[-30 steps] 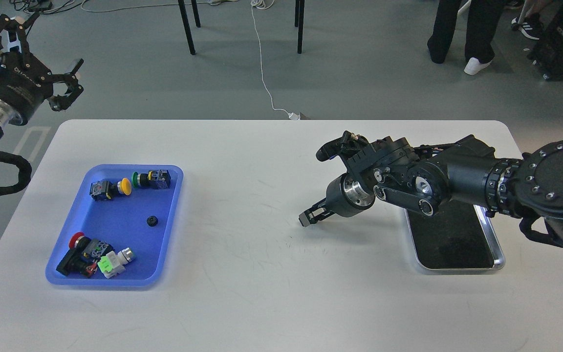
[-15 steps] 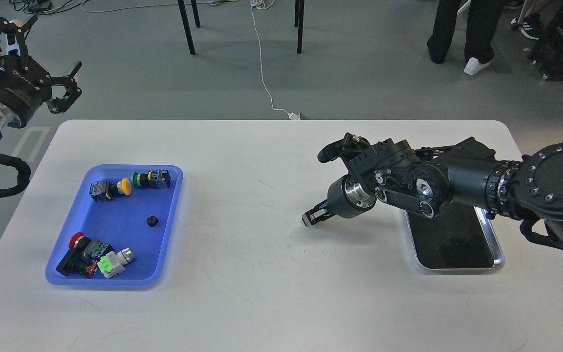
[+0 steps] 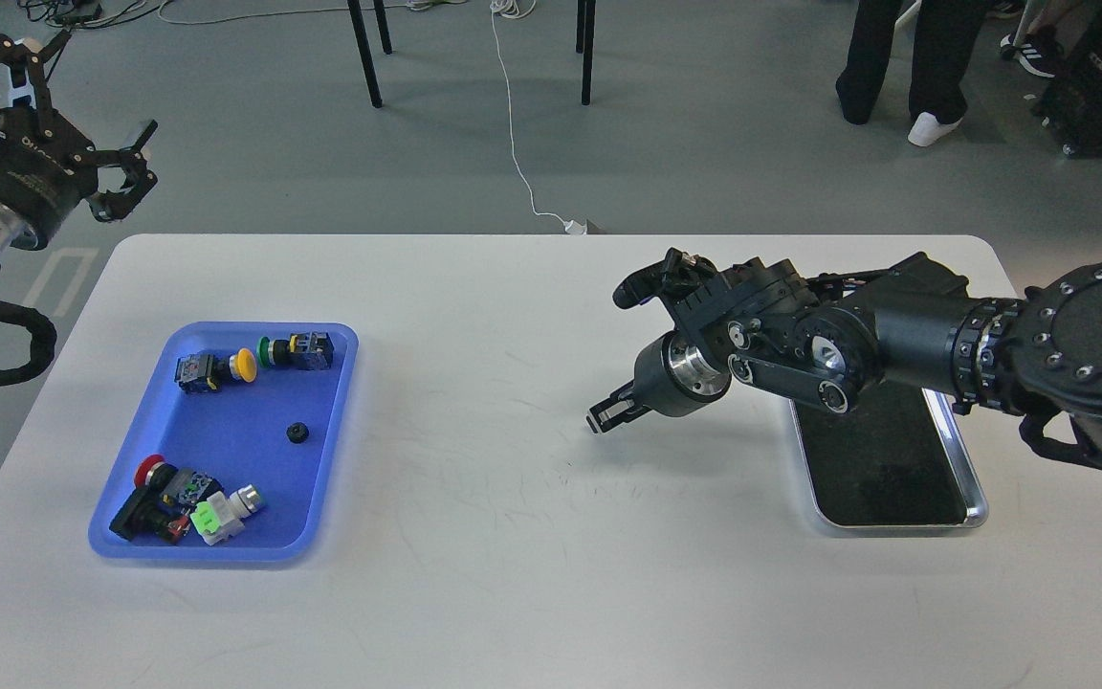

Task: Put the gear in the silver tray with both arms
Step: 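Carry the gear with the right gripper and lower it into the silver tray, then open the right gripper and lift it away from the silver tray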

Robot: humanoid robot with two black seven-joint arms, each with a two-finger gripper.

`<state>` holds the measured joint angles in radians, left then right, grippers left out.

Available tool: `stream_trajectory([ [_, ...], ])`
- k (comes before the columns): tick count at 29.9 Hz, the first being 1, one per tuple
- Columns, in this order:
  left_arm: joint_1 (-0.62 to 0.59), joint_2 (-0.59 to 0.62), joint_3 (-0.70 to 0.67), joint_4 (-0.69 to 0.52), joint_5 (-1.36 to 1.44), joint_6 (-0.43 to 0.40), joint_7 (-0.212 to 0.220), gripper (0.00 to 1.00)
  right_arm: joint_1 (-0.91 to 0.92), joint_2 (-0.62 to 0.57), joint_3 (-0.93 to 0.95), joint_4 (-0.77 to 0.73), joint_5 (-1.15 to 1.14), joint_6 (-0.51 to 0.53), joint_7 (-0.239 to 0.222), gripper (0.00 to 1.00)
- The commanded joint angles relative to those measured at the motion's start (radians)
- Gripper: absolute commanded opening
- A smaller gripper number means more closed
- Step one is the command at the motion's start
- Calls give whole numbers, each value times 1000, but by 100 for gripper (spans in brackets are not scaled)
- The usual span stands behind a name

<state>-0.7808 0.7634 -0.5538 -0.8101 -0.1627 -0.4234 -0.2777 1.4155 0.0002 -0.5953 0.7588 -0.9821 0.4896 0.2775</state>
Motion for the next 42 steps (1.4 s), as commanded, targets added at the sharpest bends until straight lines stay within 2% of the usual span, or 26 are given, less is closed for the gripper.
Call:
stream_trajectory([
  [1, 0, 7, 0, -1, 0, 0, 0, 97, 71, 0, 0, 92, -7, -1, -1, 16],
  [2, 0, 8, 0, -1, 0, 0, 0, 97, 89, -2, -1, 121, -12, -1, -4, 16],
  [10, -2, 11, 0, -6, 2, 2, 2, 97, 140, -343, -1, 309, -209, -1, -12, 16],
  [18, -2, 25, 0, -11, 2, 3, 2, 97, 96, -594, -8, 405, -361, -1, -12, 16],
  [24, -2, 27, 0, -11, 2, 6, 3, 97, 13, -690, -14, 444, -466, -1, -14, 16],
  [32, -2, 28, 2, -11, 3, 14, 3, 97, -61, -712, -6, 439, -478, -1, -15, 19],
  [34, -2, 28, 2, -11, 3, 14, 3, 97, -69, -712, -5, 435, -480, -1, -15, 23],
  [37, -2, 30, 2, -11, 3, 14, 3, 97, -70, -712, -3, 430, -480, -1, -17, 43],
  [42, -2, 31, 2, -11, 5, 15, 3, 97, -72, -712, -1, 432, -480, -1, -38, 57],
])
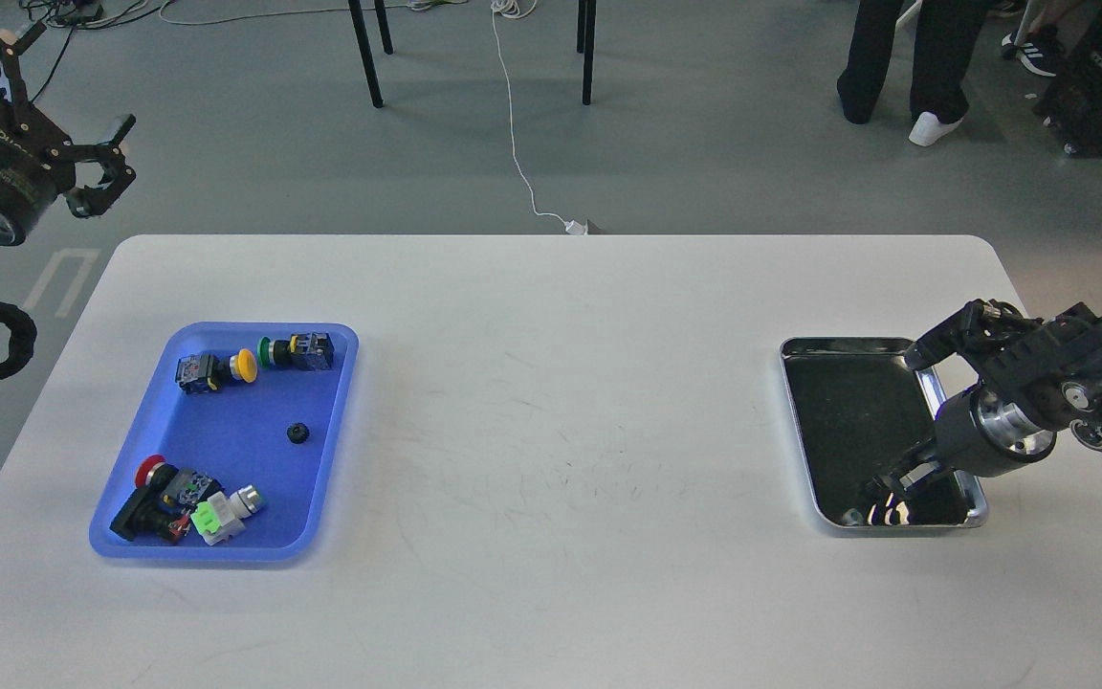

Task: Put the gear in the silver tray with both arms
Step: 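Open the right gripper and lift it away from the silver tray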

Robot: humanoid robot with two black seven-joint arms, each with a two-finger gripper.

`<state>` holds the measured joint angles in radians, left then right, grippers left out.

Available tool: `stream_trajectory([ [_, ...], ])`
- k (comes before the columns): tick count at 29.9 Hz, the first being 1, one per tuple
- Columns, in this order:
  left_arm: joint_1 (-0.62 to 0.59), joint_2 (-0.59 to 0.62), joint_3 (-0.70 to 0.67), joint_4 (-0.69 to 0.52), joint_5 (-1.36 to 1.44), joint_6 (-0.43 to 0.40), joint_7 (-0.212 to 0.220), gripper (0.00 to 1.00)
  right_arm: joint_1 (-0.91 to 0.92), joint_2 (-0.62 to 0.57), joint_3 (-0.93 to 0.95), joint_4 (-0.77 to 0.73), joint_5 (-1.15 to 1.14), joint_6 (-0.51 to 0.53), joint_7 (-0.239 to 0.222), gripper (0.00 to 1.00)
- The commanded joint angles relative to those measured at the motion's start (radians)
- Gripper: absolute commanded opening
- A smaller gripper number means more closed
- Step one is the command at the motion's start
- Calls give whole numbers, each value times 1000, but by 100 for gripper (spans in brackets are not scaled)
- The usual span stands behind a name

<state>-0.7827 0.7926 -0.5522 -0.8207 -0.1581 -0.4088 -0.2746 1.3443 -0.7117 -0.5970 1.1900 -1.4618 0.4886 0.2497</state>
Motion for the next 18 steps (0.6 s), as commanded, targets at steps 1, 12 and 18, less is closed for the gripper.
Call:
stream_trajectory([
  [1, 0, 2, 0, 0, -1, 1, 0, 97, -1, -2, 0, 2, 0, 0, -10, 60],
  [12, -3, 60, 29, -26, 23, -7, 12, 97, -42, 40, 428, -122, 231, -2, -12, 94],
  [18, -6, 132, 32, -165, 369, 2, 3, 97, -99, 170, 617, -234, 509, -53, -7, 95],
])
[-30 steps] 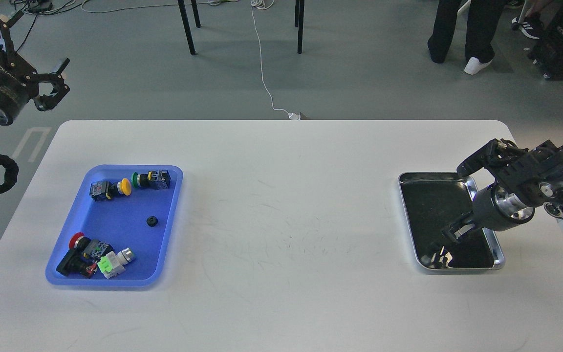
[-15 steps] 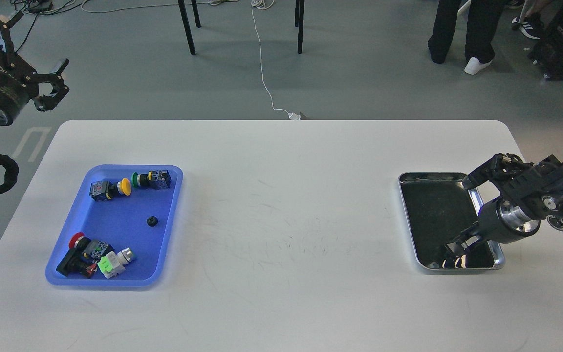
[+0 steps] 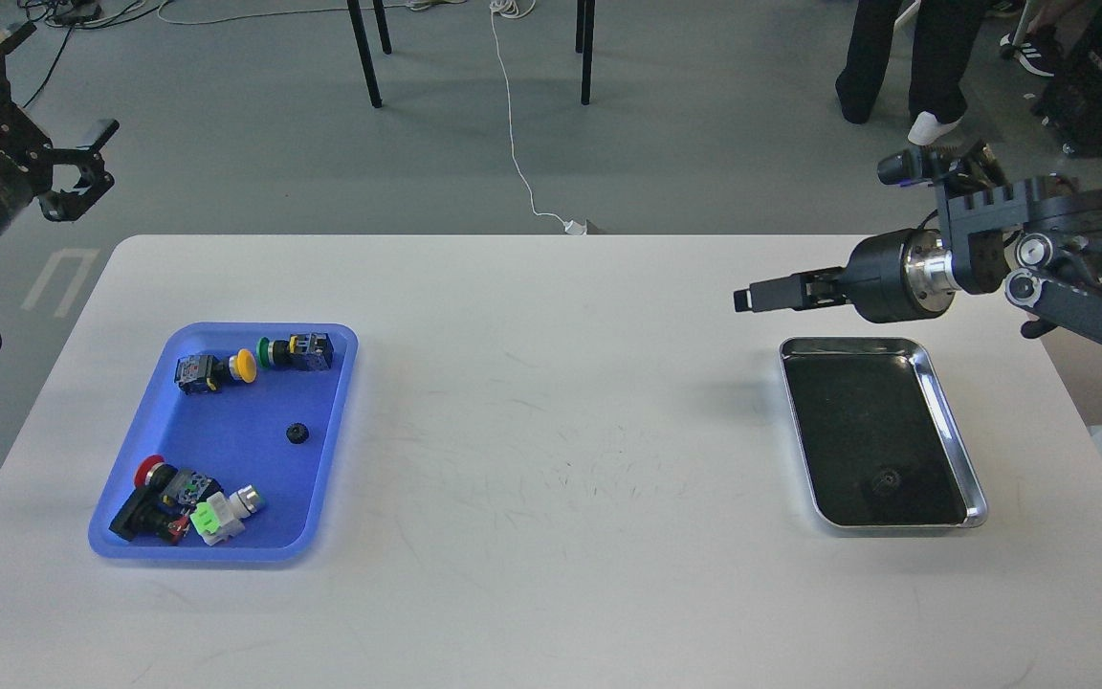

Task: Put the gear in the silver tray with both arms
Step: 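Open the right gripper and lift it away from the silver tray, then lower the left gripper into the blue tray toward another black gear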

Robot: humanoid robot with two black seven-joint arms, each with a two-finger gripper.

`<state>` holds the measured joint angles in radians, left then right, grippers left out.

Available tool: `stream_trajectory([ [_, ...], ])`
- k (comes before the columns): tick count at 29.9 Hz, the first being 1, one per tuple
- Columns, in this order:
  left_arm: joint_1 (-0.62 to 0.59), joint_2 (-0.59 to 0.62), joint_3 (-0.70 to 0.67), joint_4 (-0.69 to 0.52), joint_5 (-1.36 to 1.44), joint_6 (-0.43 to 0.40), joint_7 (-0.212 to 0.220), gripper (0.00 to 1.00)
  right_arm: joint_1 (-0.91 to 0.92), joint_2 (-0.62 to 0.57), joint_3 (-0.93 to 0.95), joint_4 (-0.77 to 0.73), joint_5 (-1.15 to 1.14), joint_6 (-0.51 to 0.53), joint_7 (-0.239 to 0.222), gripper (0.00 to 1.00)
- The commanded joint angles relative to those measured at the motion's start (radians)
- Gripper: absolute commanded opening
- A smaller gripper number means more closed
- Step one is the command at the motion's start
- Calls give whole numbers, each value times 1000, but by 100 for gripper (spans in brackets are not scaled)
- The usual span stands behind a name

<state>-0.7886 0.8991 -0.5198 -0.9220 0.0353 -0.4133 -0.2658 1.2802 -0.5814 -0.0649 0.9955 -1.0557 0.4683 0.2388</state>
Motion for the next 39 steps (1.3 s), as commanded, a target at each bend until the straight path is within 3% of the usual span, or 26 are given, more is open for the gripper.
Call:
stream_trajectory([
  [1, 0, 33, 1, -89, 257, 7, -6, 97, -57, 52, 130, -47, 144, -54, 7, 96],
  [3, 0, 34, 1, -95, 273, 7, -6, 97, -61, 55, 139, -49, 151, -57, 7, 96],
  [4, 3, 58, 3, -169, 496, 8, -9, 97, -131, 87, 254, -57, 240, -95, 7, 97],
  [11, 8, 107, 13, -346, 979, 27, -16, 97, -281, 149, 528, -67, 413, -102, 10, 97],
  [14, 11, 113, 49, -380, 1188, 30, -59, 96, -361, 149, 620, -64, 456, -97, 10, 97],
  [17, 12, 104, 98, -380, 1409, 62, -95, 94, -445, 138, 710, -54, 516, -89, 10, 97],
  [20, 11, 89, 177, -380, 1601, 157, -105, 91, -528, 133, 783, -32, 597, -74, 10, 99],
  [24, 11, 72, 268, -379, 1764, 270, -153, 84, -610, 133, 836, -5, 625, -62, 10, 99],
  [32, 11, -14, 349, -313, 2081, 367, -155, 71, -641, 141, 852, 18, 625, -66, 10, 99],
  [39, 11, -69, 438, -206, 2135, 436, -155, 58, -641, 141, 863, 18, 625, -66, 11, 99],
])
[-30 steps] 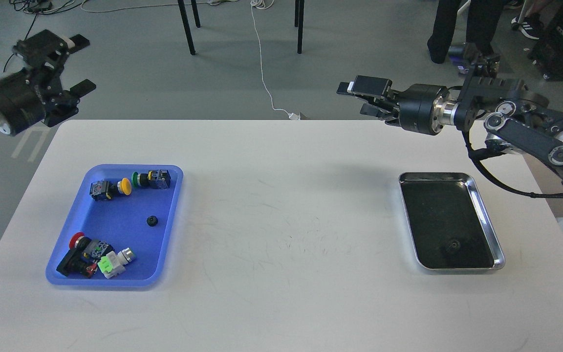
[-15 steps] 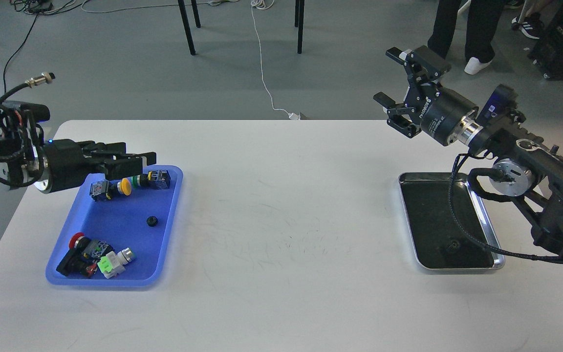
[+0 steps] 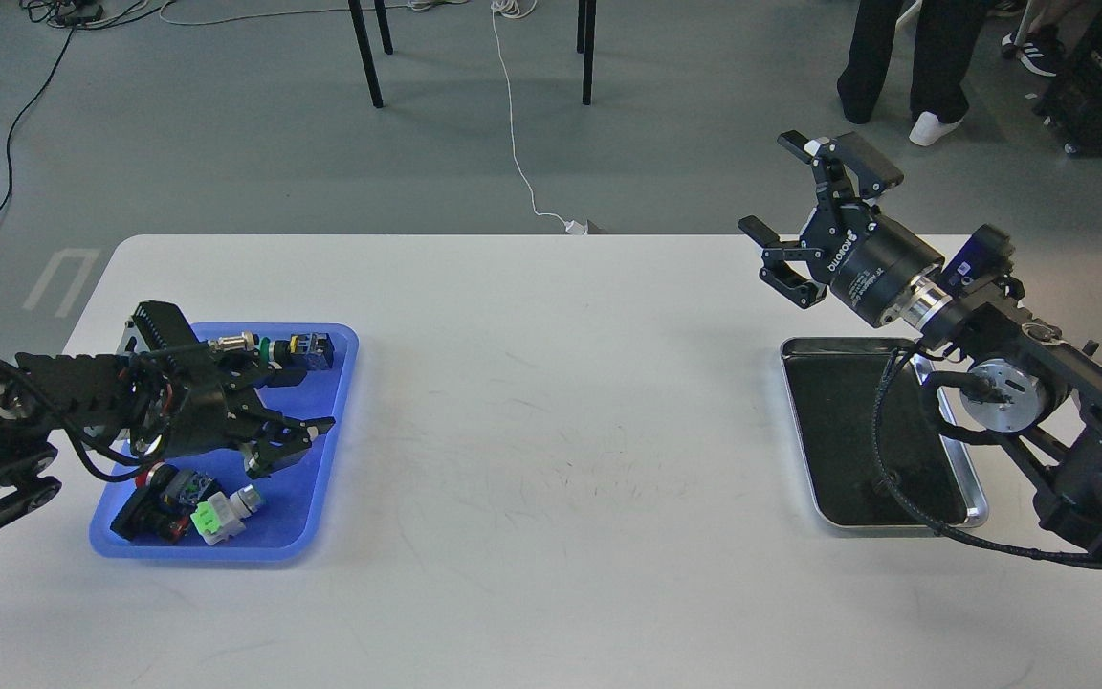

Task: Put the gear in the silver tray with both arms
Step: 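Lower the left gripper into the blue tray toward another black gear, then close the left gripper on a second black gear in the blue tray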

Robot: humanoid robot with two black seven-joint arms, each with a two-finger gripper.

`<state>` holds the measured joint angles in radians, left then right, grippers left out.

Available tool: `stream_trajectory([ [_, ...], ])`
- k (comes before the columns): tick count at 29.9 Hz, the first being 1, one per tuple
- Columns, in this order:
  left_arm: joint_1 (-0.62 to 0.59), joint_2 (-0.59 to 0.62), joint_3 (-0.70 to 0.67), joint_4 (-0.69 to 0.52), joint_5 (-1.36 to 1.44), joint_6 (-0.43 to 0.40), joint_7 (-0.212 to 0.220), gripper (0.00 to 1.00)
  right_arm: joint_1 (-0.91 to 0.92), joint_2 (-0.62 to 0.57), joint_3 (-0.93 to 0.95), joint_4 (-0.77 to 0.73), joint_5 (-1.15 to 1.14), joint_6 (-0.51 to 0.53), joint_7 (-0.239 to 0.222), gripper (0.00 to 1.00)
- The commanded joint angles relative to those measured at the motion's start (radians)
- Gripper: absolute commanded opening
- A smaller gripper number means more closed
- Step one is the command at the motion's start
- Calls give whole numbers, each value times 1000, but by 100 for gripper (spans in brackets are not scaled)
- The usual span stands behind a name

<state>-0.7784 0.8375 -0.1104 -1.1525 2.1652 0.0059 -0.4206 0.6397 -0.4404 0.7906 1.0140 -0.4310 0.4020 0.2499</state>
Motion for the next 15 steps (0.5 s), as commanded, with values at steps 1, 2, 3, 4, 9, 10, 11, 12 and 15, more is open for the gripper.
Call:
stream_trajectory([
  [1, -1, -6, 40, 27, 5, 19, 0, 55, 0, 0, 7, 0, 0, 0, 0, 99],
  [2, 1, -8, 44, 30, 5, 20, 0, 53, -2, 0, 7, 1, 0, 1, 0, 99],
  [3, 1, -8, 46, 34, 5, 20, 0, 51, -3, 0, 4, 1, 0, 1, 0, 99],
  [4, 1, -8, 47, 42, 5, 20, 0, 50, -8, 0, 4, 3, 0, 3, 0, 99],
  [9, 1, -9, 48, 77, 5, 22, 0, 47, -14, 8, 2, 9, 0, 3, 0, 99],
  [10, 1, -11, 48, 85, 5, 22, 0, 47, -14, 8, 2, 8, 0, 2, 0, 99],
  [11, 1, -14, 48, 92, 5, 22, 0, 47, -14, 8, 2, 8, 0, 1, 0, 99],
  [12, 1, -18, 48, 99, 5, 22, -1, 46, -14, 8, 2, 9, 0, 1, 0, 99],
  [15, 1, -21, 48, 102, 5, 23, -1, 44, -14, 8, 2, 8, 0, 1, 0, 99],
])
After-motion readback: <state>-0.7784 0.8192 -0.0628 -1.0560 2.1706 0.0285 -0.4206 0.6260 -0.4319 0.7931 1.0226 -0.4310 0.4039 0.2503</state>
